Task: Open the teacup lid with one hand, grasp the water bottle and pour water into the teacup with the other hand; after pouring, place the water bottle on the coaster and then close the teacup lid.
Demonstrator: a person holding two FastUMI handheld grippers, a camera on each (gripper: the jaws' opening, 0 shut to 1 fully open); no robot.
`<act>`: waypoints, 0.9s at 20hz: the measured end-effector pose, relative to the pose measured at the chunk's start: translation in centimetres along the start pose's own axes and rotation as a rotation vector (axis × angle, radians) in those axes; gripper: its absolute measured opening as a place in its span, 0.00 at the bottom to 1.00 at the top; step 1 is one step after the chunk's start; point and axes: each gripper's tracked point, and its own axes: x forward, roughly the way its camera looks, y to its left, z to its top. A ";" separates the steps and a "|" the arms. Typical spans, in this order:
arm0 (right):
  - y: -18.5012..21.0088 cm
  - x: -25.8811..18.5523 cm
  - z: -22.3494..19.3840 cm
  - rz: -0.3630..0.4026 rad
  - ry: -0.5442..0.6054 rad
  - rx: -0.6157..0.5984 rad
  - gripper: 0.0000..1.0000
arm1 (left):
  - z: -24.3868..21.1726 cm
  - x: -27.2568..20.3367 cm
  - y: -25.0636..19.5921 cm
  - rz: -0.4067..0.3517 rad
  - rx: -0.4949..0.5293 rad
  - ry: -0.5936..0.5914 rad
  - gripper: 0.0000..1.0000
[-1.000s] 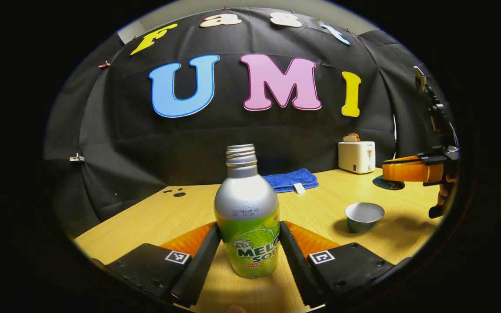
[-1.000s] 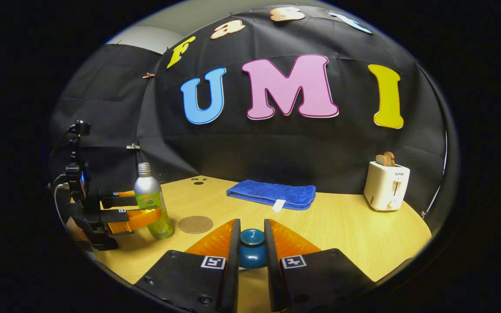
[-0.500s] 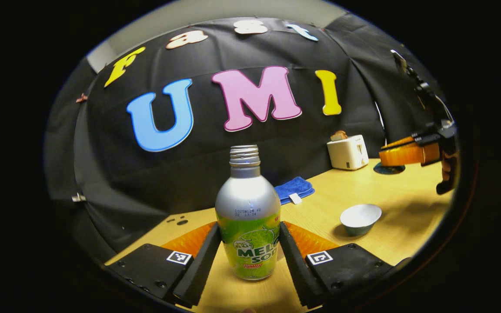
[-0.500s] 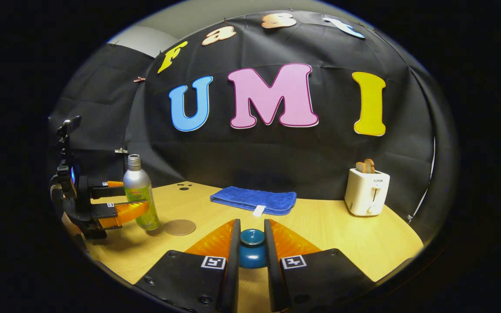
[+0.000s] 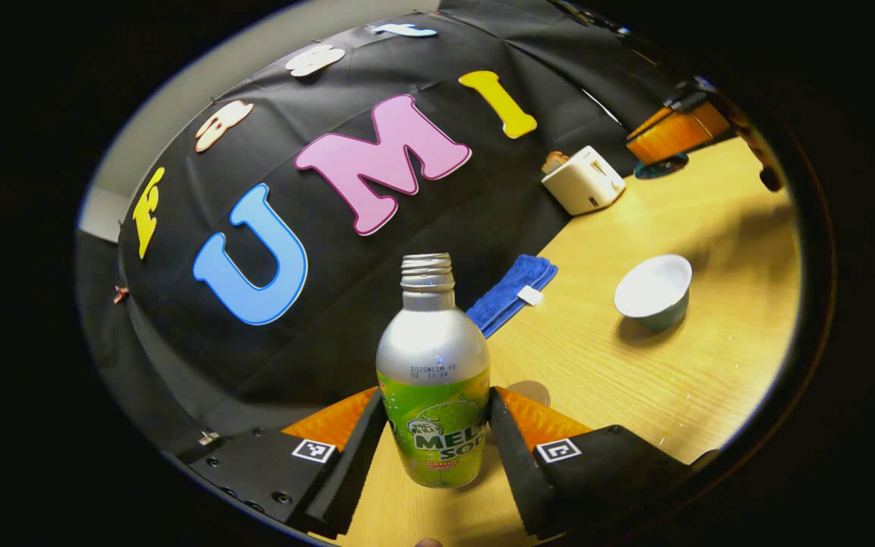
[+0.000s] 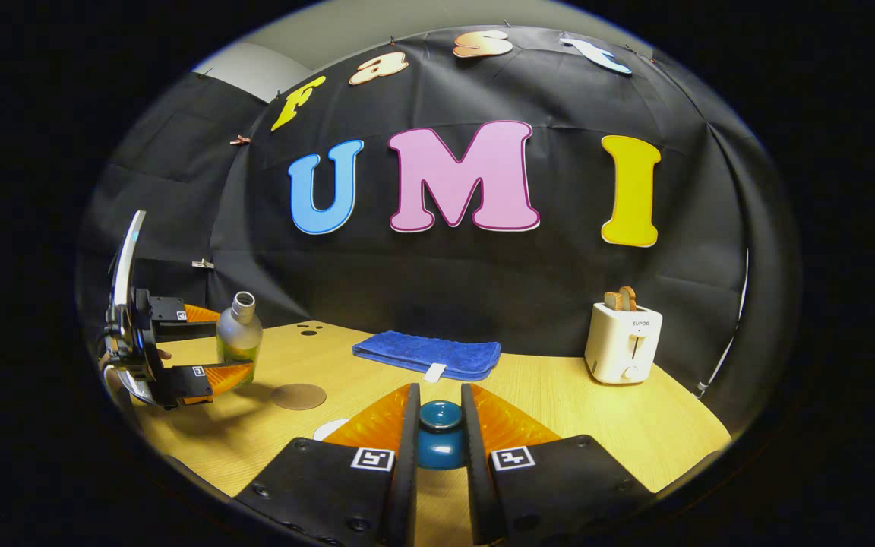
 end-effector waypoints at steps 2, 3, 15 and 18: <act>-0.3 0.0 -0.1 -0.003 0.002 -0.001 0.31 | -0.5 0.0 -0.4 -0.005 0.066 0.021 0.81; -0.3 -0.1 0.1 -0.003 -0.001 0.000 0.31 | -0.6 0.2 -0.5 -0.014 0.097 0.029 0.81; -2.3 -0.8 1.2 -0.039 -0.031 0.010 0.31 | 1.6 1.3 -3.3 -0.082 0.510 0.005 0.81; -2.6 -1.0 1.5 -0.042 -0.035 0.012 0.31 | 2.4 2.3 -4.2 -0.106 0.583 0.002 0.81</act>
